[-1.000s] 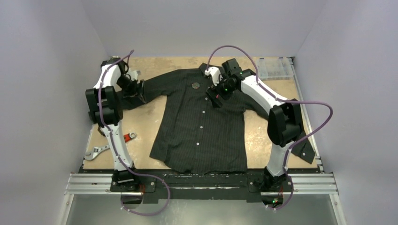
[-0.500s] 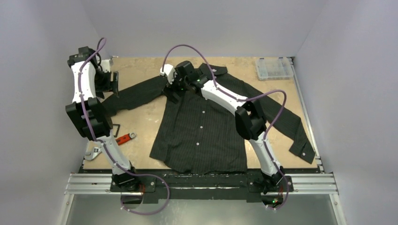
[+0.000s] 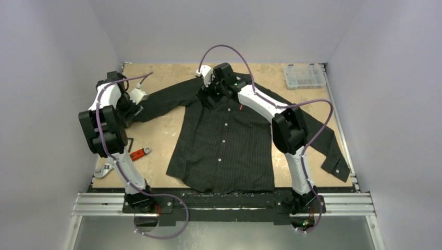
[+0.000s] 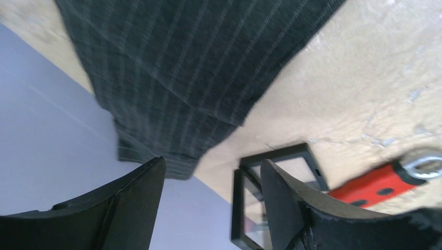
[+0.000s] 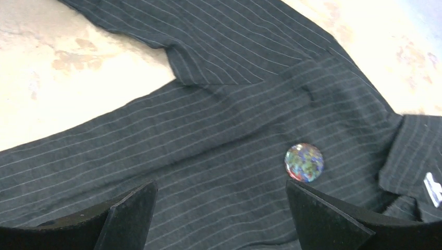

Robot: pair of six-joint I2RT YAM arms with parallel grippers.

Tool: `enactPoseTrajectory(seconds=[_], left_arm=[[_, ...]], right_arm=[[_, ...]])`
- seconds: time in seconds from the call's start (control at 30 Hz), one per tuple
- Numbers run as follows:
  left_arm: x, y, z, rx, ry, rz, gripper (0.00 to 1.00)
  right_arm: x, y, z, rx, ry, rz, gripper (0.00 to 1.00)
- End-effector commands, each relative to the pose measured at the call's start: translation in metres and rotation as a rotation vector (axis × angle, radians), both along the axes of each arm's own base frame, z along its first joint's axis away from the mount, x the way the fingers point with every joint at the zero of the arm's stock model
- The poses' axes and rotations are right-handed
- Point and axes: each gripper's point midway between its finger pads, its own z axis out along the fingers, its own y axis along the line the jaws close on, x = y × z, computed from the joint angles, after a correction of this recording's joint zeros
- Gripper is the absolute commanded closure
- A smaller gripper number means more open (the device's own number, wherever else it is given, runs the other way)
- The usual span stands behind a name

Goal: Remove the brooch from the garment

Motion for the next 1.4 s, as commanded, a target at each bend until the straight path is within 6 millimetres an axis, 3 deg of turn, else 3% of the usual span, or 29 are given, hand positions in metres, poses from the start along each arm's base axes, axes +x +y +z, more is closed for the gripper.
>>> enactPoseTrajectory(seconds=[0.0,0.1,0.23,0.37,0.47,0.63,0.73,0.83,1.1,1.23,1.3,1.37], left_arm=[[0.047,0.004,0.021,0.153,-0.114,-0.205,0.36],[0.060,-0.014,0.016,0.156,-0.128,-0.246,0.39],[0.053,-0.024,0.001,0.150,-0.048,-0.313,0.43],[0.042,-0.034,0.005,0.089,-0.005,-0.336,0.31],[0.043,-0.031,0.000,0.108,-0.002,-0.358,0.28],[0.056,-0.012,-0.015,0.217,0.013,-0.358,0.38],[0.051,-0.009,-0.022,0.230,0.059,-0.389,0.49],[0.042,-0.014,-0.026,0.208,0.086,-0.432,0.52],[0.025,-0.021,-0.040,0.177,0.173,-0.461,0.40],[0.021,-0.025,-0.041,0.162,0.192,-0.475,0.29],[0.025,-0.023,-0.040,0.169,0.193,-0.471,0.40],[0.026,-0.025,-0.040,0.165,0.206,-0.469,0.63]], right_arm=[[0.007,-0.020,0.027,0.045,-0.017,-0.038,0.02],[0.007,-0.041,0.023,0.033,0.016,-0.059,0.02],[0.008,-0.077,0.016,0.008,0.059,-0.104,0.02],[0.014,-0.115,0.012,-0.001,0.088,-0.164,0.02],[0.013,-0.132,0.009,-0.013,0.098,-0.186,0.02],[0.008,-0.147,0.006,-0.034,0.104,-0.205,0.02],[0.001,-0.156,0.003,-0.055,0.123,-0.207,0.02],[-0.007,-0.164,-0.002,-0.080,0.138,-0.202,0.02],[-0.019,-0.182,-0.011,-0.103,0.166,-0.215,0.02],[-0.017,-0.191,-0.010,-0.104,0.164,-0.230,0.02],[-0.015,-0.193,-0.009,-0.105,0.160,-0.233,0.02],[-0.014,-0.196,-0.010,-0.111,0.160,-0.239,0.02]])
